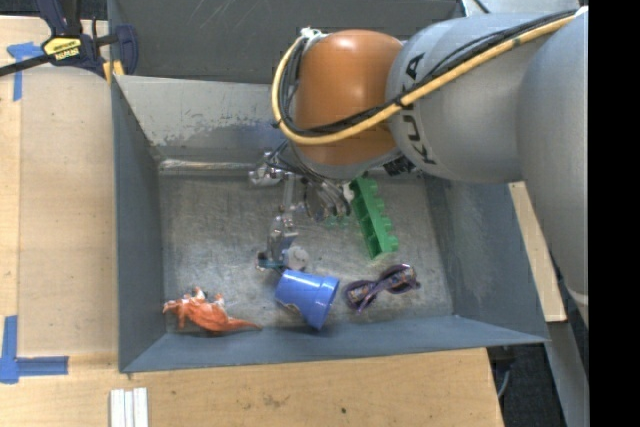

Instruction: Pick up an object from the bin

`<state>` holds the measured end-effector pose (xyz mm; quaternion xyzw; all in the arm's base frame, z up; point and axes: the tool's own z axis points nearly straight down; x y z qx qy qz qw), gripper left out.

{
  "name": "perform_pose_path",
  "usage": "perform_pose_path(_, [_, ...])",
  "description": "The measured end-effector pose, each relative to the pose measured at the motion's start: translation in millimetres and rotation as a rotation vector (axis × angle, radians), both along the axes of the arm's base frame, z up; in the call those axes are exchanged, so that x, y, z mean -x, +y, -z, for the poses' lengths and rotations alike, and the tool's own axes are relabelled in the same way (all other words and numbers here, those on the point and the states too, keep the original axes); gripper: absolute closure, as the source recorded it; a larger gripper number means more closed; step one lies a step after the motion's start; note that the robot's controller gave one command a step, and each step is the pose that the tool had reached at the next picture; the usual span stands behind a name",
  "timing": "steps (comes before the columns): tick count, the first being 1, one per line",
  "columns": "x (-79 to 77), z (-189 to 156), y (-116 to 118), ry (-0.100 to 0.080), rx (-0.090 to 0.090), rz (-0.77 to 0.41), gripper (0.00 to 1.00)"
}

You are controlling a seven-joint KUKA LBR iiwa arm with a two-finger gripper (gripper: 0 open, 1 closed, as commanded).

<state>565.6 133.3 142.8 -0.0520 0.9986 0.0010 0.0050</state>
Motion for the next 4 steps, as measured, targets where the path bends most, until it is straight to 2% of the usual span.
perform_pose_path(1, [6.8, 29, -20, 0.011, 0.004, -0.33, 0.0])
perform_pose_path(2, [2.9, -2, -31, 0.006, 0.004, -0.366, 0.0])
perform_pose_path(3, [2.5, 57, -32, 0.0, 0.006, -0.495, 0.0])
perform_pose_path(4, [38.5, 66, -34, -0.016, 0.002, -0.429, 1.0])
